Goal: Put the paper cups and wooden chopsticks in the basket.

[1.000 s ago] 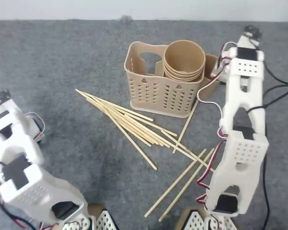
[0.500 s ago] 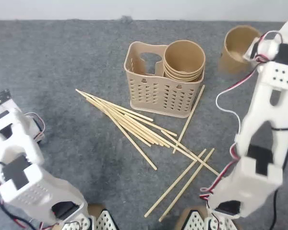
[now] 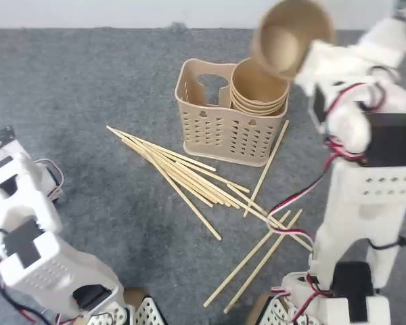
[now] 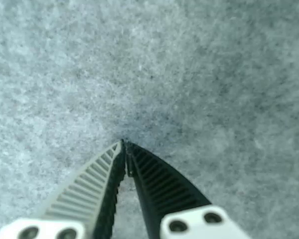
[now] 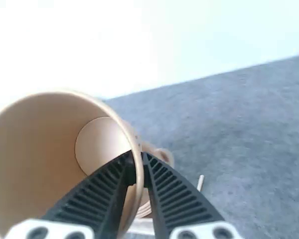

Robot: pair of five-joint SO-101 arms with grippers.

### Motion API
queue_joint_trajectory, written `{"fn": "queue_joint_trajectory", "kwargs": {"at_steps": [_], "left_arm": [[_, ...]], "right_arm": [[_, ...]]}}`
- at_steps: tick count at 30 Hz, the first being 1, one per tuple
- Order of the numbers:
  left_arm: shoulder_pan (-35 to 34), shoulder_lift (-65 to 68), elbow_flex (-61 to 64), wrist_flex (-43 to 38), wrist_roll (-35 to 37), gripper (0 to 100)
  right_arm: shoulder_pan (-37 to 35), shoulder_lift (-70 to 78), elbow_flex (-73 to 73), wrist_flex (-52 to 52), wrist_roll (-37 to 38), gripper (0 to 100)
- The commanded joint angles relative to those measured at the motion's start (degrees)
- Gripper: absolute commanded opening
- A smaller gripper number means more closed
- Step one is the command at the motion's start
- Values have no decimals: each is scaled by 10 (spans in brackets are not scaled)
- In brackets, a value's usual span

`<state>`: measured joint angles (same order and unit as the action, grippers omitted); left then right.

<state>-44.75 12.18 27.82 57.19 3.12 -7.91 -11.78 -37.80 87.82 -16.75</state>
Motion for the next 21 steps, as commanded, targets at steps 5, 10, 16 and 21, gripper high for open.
{"fn": "queue_joint_trajectory", "kwargs": {"at_steps": [5,10,16,21], "left_arm": [[9,-24,-1,-11,-11,12],[9,-23,-1,-11,-21,12],[9,-23,-1,-11,-24,12],[9,-24,0,-11,-24,12]], "right_arm": [[-33,16,-17,6,24,6],[-29,35,-10,18,27,6],[-27,56,-8,23,29,6],[-7,80,-8,5,29,6]]}}
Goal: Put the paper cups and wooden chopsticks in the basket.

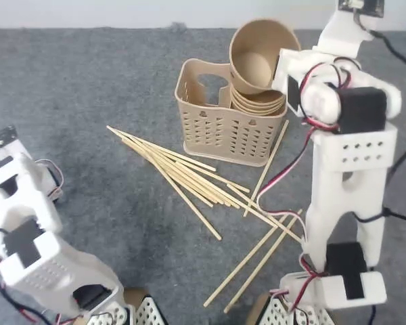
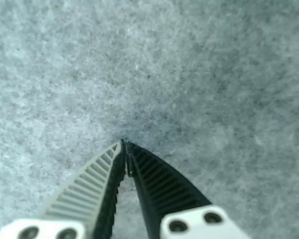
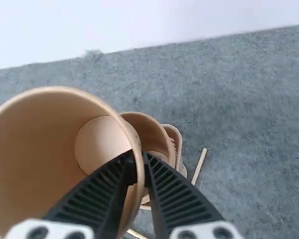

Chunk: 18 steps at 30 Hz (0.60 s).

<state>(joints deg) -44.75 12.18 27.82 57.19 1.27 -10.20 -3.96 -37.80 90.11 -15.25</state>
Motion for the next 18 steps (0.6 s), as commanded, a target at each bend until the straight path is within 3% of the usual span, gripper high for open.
{"fn": "queue_joint_trajectory", "kwargs": {"at_steps": [1,9,13,18], "left_arm": [[9,-24,0,-11,-5,12],[9,-24,0,-11,-4,12],[9,-24,0,-11,-4,12],[10,-24,0,-11,-3,12]], "right_arm": [[23,7,-8,-20,14,6],[75,35,-8,-14,19,6],[58,37,-7,-6,89,7],[29,30,-11,32,109,144]]}}
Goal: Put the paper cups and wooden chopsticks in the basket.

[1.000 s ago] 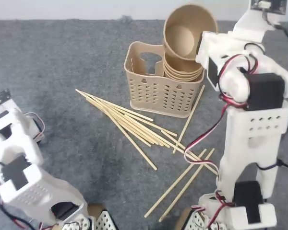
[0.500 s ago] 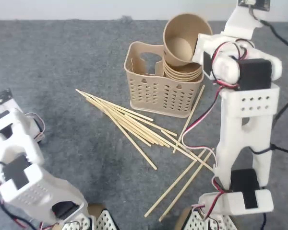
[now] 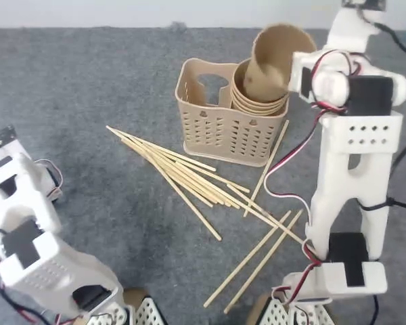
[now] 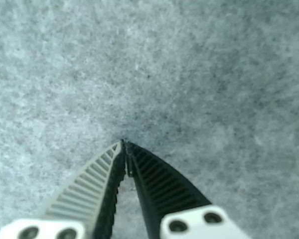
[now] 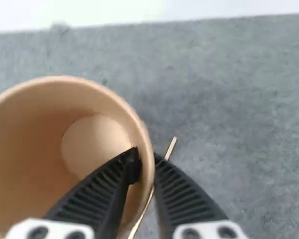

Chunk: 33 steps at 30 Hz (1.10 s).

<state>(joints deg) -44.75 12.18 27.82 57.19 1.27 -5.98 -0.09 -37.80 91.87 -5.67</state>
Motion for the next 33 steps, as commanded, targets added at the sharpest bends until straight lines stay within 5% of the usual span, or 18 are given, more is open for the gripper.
{"fn": "queue_joint_trajectory", "kwargs": {"at_steps": [1,5,13,23,27,33], "left_arm": [[10,-25,0,-11,-3,12],[9,-25,0,-11,-3,12],[9,-25,0,-11,-3,12],[9,-25,0,-11,-3,12],[9,-25,0,-11,-3,12],[9,-25,0,-11,-3,12]], "right_arm": [[-13,-9,-11,17,6,177],[-2,-33,-11,22,-13,260],[79,-137,-2,106,-13,256],[183,-170,295,87,-16,256],[153,-178,470,7,-2,193],[32,-204,662,-90,137,97]]}}
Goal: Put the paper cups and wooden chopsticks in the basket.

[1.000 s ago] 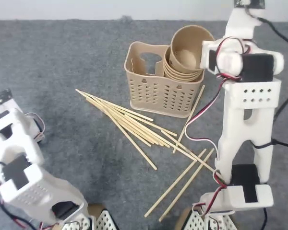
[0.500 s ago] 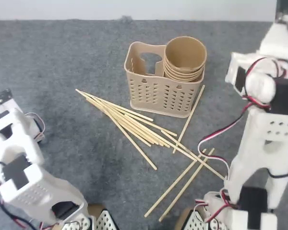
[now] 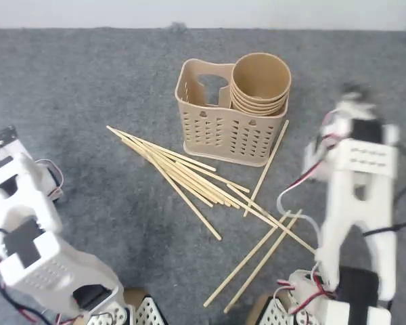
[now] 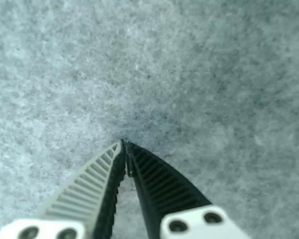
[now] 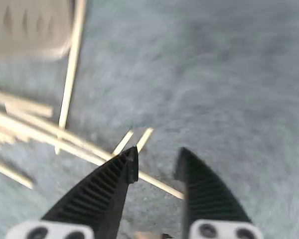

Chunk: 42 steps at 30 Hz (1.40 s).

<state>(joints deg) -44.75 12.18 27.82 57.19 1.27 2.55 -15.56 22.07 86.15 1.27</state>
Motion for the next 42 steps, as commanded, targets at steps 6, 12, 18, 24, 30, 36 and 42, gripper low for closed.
{"fn": "queue_joint_trajectory", "kwargs": {"at_steps": [6,12,18,24,30,36,42], "left_arm": [[9,-25,1,-11,-3,12],[9,-25,1,-11,-4,12],[9,-25,1,-11,-5,12],[9,-24,1,-10,-6,12],[9,-24,1,-10,-6,12],[9,-24,1,-10,-4,12],[9,-25,1,-10,-3,12]], "right_arm": [[-131,-89,208,-108,213,154],[-163,-88,295,-240,227,156],[-177,-23,332,-349,229,154],[-177,50,274,-303,234,154],[-178,62,271,-301,243,41],[-170,15,290,-259,241,11],[-168,-177,375,-198,295,7]]}}
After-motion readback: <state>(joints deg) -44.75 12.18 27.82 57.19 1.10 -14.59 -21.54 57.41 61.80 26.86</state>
